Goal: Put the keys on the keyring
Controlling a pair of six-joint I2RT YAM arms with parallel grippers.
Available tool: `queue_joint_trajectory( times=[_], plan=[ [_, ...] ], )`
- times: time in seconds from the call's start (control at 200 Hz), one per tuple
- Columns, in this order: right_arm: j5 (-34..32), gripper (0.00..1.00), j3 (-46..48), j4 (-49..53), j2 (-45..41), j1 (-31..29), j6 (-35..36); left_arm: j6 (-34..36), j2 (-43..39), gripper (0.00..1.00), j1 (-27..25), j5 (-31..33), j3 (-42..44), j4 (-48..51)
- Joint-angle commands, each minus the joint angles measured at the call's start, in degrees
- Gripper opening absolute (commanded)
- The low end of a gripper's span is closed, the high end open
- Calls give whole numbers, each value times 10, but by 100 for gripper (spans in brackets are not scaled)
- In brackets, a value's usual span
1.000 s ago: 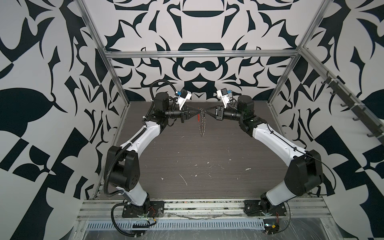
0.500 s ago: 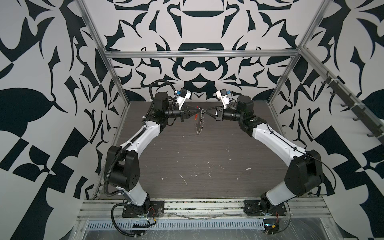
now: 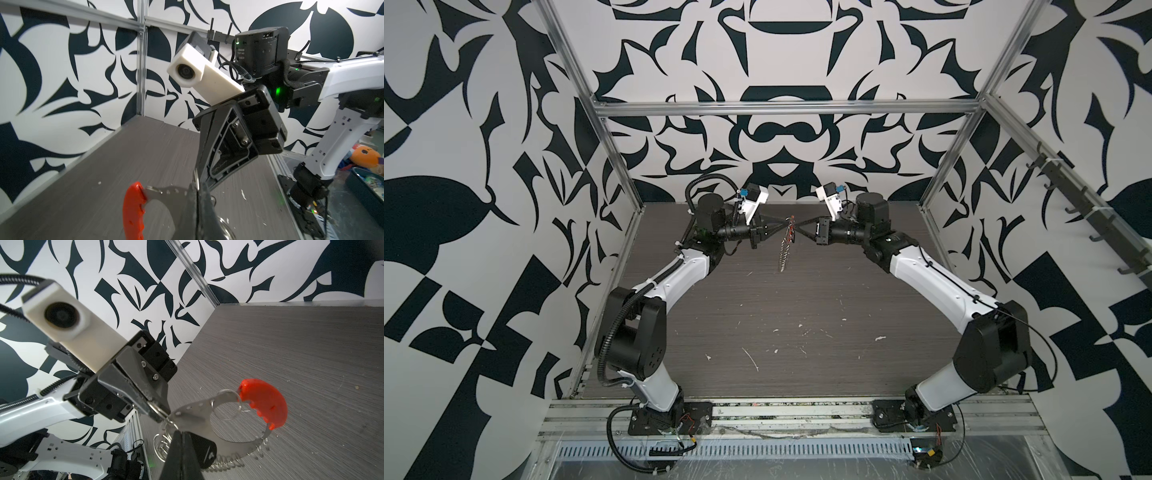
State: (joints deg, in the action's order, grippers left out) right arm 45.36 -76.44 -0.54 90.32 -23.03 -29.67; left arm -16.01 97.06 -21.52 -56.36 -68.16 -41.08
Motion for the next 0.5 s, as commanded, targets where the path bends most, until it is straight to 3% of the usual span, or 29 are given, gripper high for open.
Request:
queue_joint_trajectory(
  times=[0.0, 0.095, 0.17, 0.37, 0.495],
  plan=[
    [-4, 0, -25, 16, 13, -11, -9, -133, 29, 0, -8, 19, 17, -244],
    [-18, 2, -16, 5, 7, -13, -14, -218, 58, 0, -7, 28, 22, -360],
    [-28, 6, -21, 21, -1, -13, -9, -243, 70, 0, -8, 29, 23, -391],
    [-95, 22, -43, 100, -31, -11, 59, -200, 46, 0, -5, 36, 46, -325],
    [-146, 25, -43, 102, -36, -11, 72, -159, 25, 0, -4, 37, 61, -249]
  ],
)
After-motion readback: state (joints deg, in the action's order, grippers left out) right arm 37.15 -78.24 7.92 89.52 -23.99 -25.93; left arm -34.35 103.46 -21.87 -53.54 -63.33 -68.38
